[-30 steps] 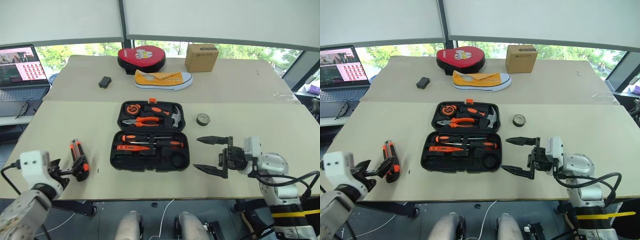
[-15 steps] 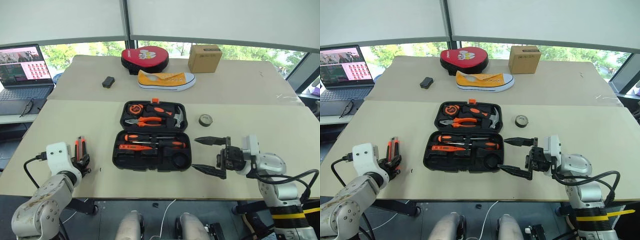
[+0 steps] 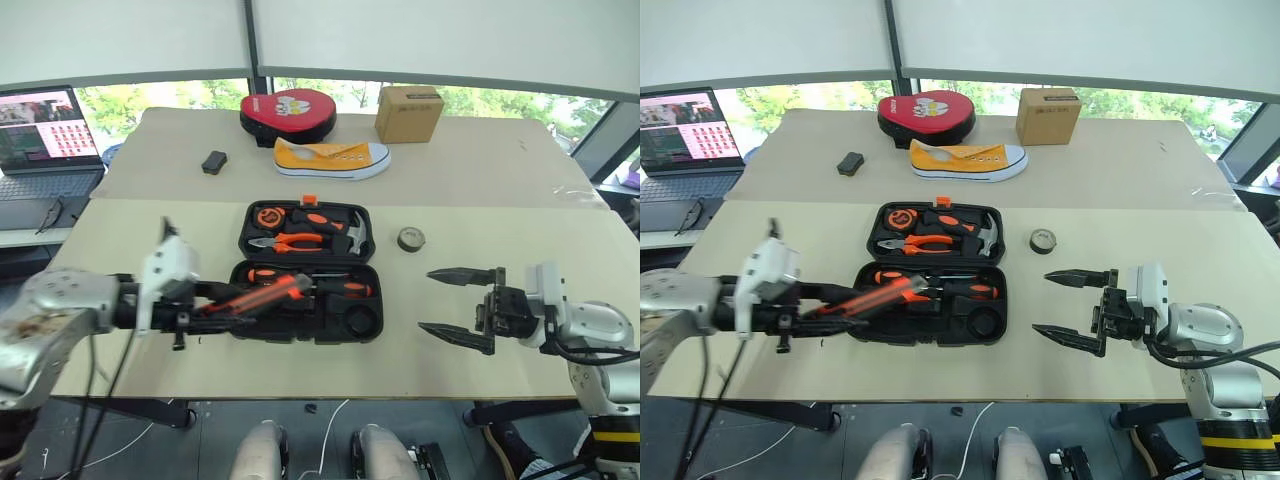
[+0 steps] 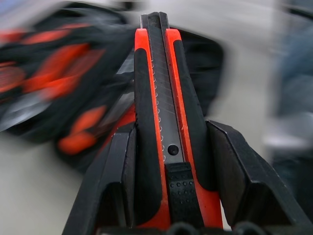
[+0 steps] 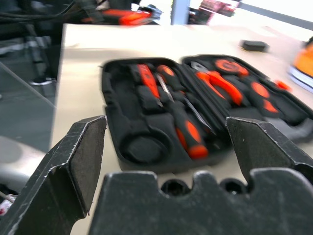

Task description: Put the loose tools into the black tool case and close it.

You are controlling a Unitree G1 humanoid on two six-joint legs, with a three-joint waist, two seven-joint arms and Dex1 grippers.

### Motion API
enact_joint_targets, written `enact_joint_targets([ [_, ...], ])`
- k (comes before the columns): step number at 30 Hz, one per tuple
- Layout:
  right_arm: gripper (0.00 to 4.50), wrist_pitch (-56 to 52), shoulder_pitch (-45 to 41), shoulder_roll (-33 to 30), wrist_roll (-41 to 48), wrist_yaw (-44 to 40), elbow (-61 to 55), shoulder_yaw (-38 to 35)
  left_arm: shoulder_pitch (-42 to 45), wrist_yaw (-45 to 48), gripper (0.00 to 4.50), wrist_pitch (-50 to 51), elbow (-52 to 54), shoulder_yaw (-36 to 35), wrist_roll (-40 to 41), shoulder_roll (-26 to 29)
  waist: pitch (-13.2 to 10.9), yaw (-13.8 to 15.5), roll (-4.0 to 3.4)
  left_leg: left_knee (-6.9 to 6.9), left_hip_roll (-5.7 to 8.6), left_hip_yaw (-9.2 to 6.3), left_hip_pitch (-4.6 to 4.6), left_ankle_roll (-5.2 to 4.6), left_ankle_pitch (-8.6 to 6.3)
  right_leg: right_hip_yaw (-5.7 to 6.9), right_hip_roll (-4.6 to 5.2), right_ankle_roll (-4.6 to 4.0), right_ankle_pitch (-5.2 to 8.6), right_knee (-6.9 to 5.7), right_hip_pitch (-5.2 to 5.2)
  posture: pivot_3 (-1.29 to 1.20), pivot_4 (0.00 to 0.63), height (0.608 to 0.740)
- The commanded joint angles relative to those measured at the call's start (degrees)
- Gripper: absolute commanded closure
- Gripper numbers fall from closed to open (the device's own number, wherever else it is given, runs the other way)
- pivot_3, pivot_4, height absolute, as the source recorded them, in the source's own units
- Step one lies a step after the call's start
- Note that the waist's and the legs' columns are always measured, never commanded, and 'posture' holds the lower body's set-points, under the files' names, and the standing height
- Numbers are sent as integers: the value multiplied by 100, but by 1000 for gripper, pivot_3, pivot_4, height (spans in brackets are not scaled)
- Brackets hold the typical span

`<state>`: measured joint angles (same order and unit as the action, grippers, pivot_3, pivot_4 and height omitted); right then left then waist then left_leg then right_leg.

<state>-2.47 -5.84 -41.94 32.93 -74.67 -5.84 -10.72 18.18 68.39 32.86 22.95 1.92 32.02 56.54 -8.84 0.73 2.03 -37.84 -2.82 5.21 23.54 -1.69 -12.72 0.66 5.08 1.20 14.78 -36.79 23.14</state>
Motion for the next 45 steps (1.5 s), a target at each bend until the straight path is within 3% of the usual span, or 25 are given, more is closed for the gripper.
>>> enact_joint_targets([
  [1, 0, 48, 109, -31, 74, 110, -377, -177, 614, 149, 2792, -552, -483, 944, -977, -232, 0, -28, -1, 0, -2, 3, -1, 0, 0, -4, -8, 0, 0, -5, 2, 0, 150, 740],
  [6, 0, -57, 427, 5, 151, 364, -798, -280, 1084, 535, 2792, -1150, -1110, 1612, -1734, -379, -1, -42, -2, 0, -10, 4, 3, 1, 0, -8, -23, 2, 3, -9, 8, 0, 150, 740],
  [11, 0, -48, 663, 40, 146, 538, -949, -358, 1142, 853, 2792, -1735, -1480, 1738, -2036, -448, -1, -5, -2, -5, -8, 2, 9, 1, 0, -7, -17, 4, 3, -6, 7, 0, 150, 740],
  [21, 0, -50, 647, 44, 136, 647, -953, -278, 1129, 750, 2792, -1898, -1902, 1786, -2393, -949, -1, -2, -3, -8, -6, -7, 6, 1, 1, -7, -16, 6, 4, -8, 3, 0, 150, 740],
  [24, 0, -70, 639, 40, 142, 650, -949, -265, 1073, 984, 2792, -1843, -1892, 1857, -2420, -852, 0, -3, -3, -9, -6, -11, 3, 0, 1, -7, -16, 6, 4, -10, 0, 0, 150, 740],
  [26, 0, -81, 621, 40, 144, 653, -932, -261, 1025, 962, 1781, -1864, -1894, 1813, -2466, -798, 0, -4, -3, -9, -6, -12, 2, 0, 1, -7, -16, 7, 4, -10, 0, 0, 150, 740],
  [31, 0, -65, 515, 57, 111, 647, -807, -228, 1103, 1028, 104, -2126, -1900, 1410, -2055, -990, 1, -26, -5, -9, -7, -12, 0, -1, 0, -9, -16, 9, 6, -12, 1, 0, 150, 740],
  [35, 0, -32, 438, 113, 83, 651, -715, -177, 1245, 939, 104, -1944, -1829, 826, -1342, -1311, 0, -8, -4, -11, -7, -11, 5, -1, 0, -8, -16, 9, 5, -13, 3, 0, 150, 740],
  [38, 0, -18, 385, 201, 61, 677, -653, -143, 1158, 984, 874, -2064, -1829, 647, -1198, -1348, 0, -6, -4, -17, -8, -16, 7, 0, 0, -5, -15, 9, 5, -19, 3, 0, 150, 740],
  [45, 0, 18, 320, 356, -11, 742, -620, -63, 430, 517, 3574, -2219, -1664, 836, -1559, -1594, 0, -8, -4, -17, -7, -14, 5, 0, 0, -7, -15, 10, 6, -19, 2, 0, 150, 740],
])
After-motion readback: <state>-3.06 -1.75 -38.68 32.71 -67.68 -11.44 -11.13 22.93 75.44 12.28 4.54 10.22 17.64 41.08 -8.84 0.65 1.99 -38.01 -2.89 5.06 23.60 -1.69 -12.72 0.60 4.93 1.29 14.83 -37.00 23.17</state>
